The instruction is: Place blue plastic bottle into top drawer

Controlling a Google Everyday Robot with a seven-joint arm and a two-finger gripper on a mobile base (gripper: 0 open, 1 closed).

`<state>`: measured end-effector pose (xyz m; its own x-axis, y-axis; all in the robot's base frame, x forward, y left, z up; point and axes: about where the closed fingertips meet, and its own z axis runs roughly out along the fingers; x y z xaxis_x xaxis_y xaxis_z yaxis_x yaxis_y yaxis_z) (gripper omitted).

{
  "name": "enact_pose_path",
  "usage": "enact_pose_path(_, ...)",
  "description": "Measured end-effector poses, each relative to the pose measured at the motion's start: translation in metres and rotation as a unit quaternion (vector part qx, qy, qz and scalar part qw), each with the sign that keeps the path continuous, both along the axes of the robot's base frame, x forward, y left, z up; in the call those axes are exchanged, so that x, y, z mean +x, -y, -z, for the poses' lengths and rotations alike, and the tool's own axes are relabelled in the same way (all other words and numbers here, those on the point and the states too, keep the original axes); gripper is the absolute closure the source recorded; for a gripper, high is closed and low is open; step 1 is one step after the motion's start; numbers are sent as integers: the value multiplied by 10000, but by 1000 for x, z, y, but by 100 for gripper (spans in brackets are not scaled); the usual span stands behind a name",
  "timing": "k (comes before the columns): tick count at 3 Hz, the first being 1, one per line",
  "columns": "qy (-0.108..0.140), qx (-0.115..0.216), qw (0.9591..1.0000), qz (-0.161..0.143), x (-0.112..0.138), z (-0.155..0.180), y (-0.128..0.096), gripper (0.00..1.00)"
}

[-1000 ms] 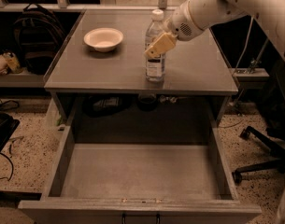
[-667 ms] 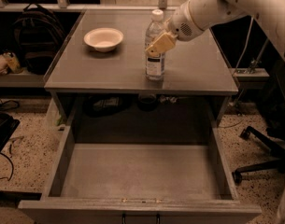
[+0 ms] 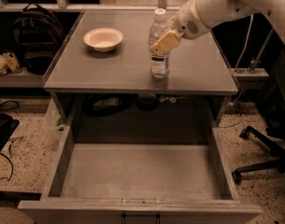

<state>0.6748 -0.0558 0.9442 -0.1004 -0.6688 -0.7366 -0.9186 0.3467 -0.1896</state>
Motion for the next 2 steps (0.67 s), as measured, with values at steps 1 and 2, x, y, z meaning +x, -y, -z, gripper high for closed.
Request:
enact_pose_path(1, -9, 12, 9998, -203, -29, -25, 4, 100)
enact_pose_path(2, -151, -9, 9990, -423, -75, -49, 7, 100)
